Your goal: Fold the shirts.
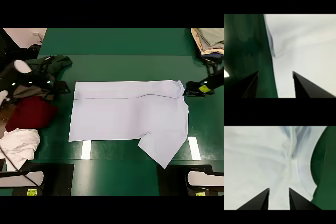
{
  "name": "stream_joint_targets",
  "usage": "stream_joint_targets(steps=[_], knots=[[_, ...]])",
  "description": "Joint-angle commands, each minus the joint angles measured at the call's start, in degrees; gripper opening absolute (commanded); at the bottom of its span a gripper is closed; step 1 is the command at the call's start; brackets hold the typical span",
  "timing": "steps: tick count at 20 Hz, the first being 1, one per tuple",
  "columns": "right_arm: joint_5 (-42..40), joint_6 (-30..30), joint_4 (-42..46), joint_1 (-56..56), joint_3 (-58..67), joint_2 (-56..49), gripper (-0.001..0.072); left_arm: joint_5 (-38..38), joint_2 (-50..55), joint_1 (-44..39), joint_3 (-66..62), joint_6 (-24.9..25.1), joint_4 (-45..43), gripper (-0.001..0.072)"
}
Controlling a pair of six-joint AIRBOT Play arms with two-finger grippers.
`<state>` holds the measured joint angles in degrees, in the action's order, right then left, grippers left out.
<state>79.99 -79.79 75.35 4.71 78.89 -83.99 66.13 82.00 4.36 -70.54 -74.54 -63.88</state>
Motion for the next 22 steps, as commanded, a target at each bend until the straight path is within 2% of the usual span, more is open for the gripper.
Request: stream_joint_targets(steps=[1,5,8,13,16,18,19,20,22], knots=[[10.4,3.4,-6.1,4.1,-1.6,5.2,0.0294,9.0,-9.1,4.4,8.9,0.6,0.1,0.0482],[8.3,6.1,-17.9,8.6,-9.4,11.2,0.0316,6.5,-21.2,4.9,29.3,1.2,2.8,0.0482],[7.0,6.9,-20.3,10.9,-15.3,14.3,0.0315,4.7,-23.6,4.9,38.6,4.9,7.6,0.0482],[7.0,6.9,-20.2,12.4,-19.4,17.9,0.0315,1.6,-23.6,4.7,44.1,5.0,8.4,0.0482],[6.6,6.9,-20.3,12.4,-19.3,19.1,0.0315,0.2,-23.6,4.7,45.7,7.7,13.9,0.0481],[6.8,7.0,-20.2,12.4,-19.4,19.4,0.0315,-0.6,-23.6,4.7,46.0,7.7,15.3,0.0479],[7.1,6.9,-20.0,12.4,-19.4,19.4,0.0315,-0.7,-23.6,4.7,46.0,7.6,15.3,0.0419],[7.2,6.9,-19.6,12.4,-19.4,19.4,0.0315,-0.7,-23.6,4.7,46.0,7.7,15.3,0.0296],[7.2,6.9,-18.1,12.4,-19.4,19.4,0.0315,-1.2,-23.6,4.7,46.0,7.5,15.5,0.0281]])
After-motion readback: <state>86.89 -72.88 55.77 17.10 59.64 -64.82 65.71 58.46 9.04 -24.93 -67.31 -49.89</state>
